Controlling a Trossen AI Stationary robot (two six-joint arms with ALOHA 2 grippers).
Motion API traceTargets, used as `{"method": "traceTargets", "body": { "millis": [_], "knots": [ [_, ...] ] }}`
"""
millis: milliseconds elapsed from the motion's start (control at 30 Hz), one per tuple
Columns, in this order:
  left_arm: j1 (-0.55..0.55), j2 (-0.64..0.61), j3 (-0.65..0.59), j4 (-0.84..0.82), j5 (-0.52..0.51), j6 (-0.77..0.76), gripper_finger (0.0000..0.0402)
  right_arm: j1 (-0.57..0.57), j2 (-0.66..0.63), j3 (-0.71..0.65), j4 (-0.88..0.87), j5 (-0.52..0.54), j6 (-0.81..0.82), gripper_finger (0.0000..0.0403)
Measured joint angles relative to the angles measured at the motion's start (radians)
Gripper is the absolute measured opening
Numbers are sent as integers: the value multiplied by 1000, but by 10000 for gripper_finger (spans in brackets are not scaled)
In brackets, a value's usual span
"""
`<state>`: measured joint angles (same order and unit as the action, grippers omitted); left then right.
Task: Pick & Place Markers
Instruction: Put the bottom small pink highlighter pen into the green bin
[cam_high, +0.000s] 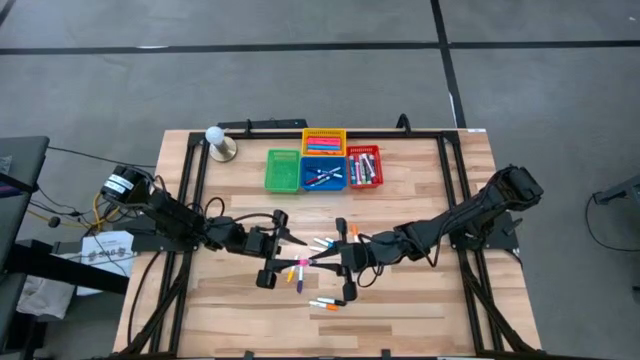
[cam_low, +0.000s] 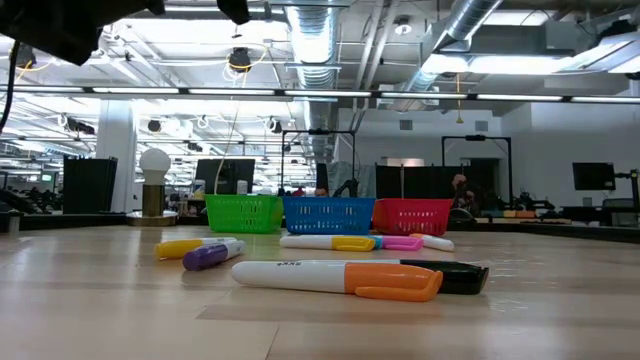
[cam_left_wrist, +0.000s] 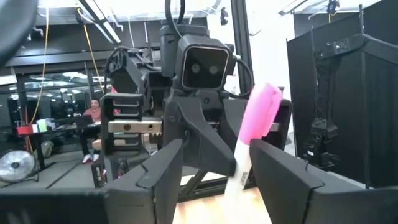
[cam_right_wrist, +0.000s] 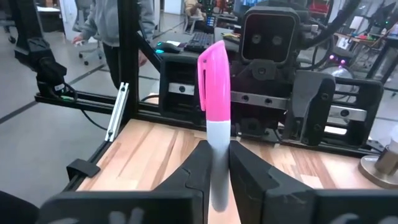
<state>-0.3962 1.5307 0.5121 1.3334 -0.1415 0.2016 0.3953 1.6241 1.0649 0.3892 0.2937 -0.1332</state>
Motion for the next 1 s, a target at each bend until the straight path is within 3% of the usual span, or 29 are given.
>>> {"method": "traceTargets", "body": {
  "millis": [1000],
  "knots": [
    [57,9,48,-55,12,-49,186,-40,0,0,18,-26,-7,33]
  ]
}}
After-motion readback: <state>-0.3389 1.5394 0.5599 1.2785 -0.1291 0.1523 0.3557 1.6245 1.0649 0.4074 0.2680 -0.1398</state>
